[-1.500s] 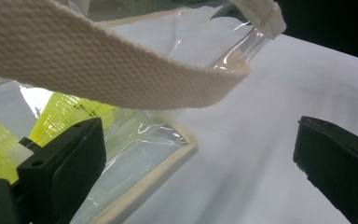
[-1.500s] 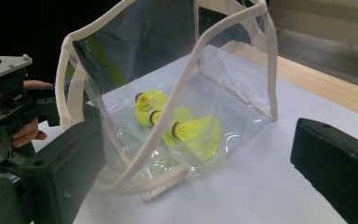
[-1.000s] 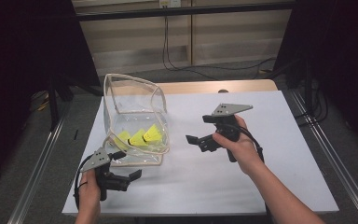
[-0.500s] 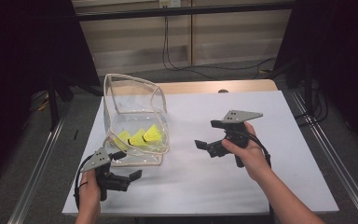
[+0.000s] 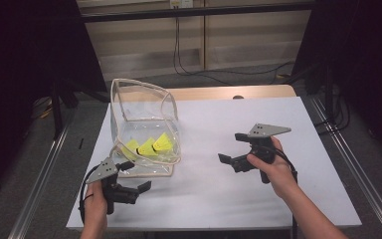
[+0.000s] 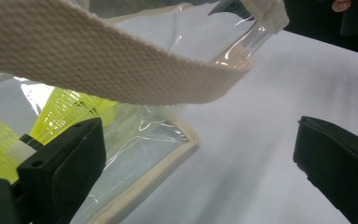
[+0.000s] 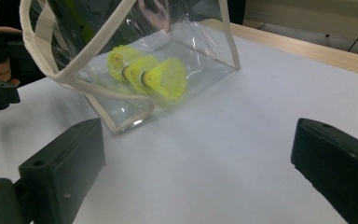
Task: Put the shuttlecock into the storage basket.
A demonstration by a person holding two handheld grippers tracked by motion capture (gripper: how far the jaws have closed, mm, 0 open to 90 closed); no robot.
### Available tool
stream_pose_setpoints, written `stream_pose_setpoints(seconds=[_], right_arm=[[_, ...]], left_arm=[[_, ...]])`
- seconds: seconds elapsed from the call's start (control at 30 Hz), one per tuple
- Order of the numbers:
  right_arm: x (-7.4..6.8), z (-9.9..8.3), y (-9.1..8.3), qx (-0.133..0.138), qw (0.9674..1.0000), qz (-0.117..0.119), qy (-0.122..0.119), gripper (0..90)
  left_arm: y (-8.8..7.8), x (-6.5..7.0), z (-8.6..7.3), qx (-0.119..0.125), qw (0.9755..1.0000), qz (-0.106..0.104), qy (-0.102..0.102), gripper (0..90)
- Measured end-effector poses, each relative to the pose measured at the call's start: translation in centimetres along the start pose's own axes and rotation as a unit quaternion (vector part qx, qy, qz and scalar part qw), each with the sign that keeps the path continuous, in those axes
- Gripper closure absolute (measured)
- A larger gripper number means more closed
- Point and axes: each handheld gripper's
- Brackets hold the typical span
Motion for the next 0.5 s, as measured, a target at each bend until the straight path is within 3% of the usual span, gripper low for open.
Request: stream_pose_setpoints(seconds=[0.5], right_arm=[[1.5,-2.4,-2.2,0.009,0.9997,-0.018,0.014,2.6]], left_arm=[[0.0,0.1,0.0,-0.002,1.0000,-0.001,0.001,2.5]])
Point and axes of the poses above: each handheld gripper's, and its own axes: y roughly forward along the jaws, z roughly out of its top, x roughly to its right, and after that the axes turned 10 degrees about x, right-handed
